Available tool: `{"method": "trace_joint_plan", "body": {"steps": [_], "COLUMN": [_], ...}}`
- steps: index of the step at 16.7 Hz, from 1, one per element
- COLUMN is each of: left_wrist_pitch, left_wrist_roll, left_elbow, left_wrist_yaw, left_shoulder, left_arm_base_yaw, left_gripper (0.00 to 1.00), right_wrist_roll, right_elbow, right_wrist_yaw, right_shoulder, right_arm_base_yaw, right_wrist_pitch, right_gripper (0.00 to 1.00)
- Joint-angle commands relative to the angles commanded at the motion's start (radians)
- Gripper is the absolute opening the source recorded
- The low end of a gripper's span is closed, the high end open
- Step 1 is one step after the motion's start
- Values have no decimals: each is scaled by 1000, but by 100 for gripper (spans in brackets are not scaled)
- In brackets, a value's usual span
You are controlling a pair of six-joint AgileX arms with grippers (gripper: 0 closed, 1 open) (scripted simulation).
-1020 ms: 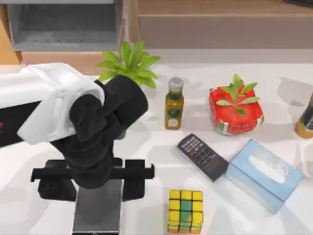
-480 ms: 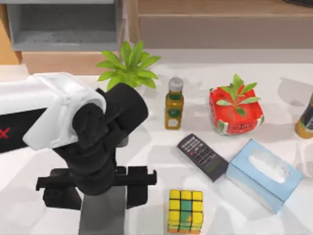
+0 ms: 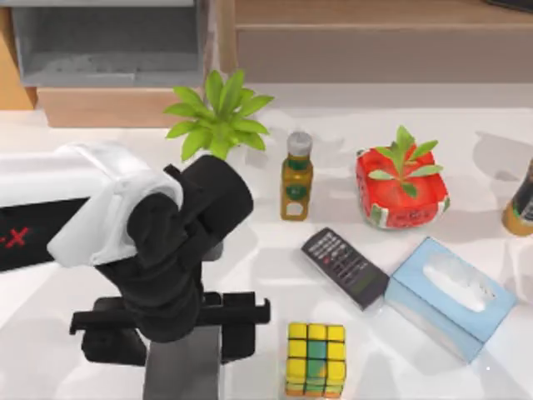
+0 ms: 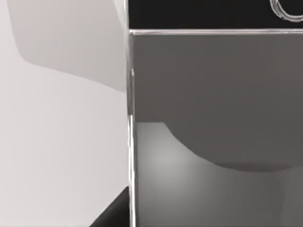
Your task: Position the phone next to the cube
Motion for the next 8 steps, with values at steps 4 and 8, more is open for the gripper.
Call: {"method": "trace_joint_plan", "body": {"steps": [4, 8], "left_wrist_pitch": [57, 94], "left_wrist_roll": [6, 10], "left_elbow": [-18, -49], "left_wrist_yaw": [-43, -81], "left_shoulder": [7, 37], "left_arm_base_yaw": [2, 4], "left_gripper": [0, 0], "right_wrist_roll": [0, 0], "right_elbow": [0, 0], "right_wrist_yaw": [0, 0], "right_shoulder": [0, 0], "right_arm_base_yaw": [0, 0], "right_wrist_pitch": [0, 0], "right_gripper": [100, 100]}}
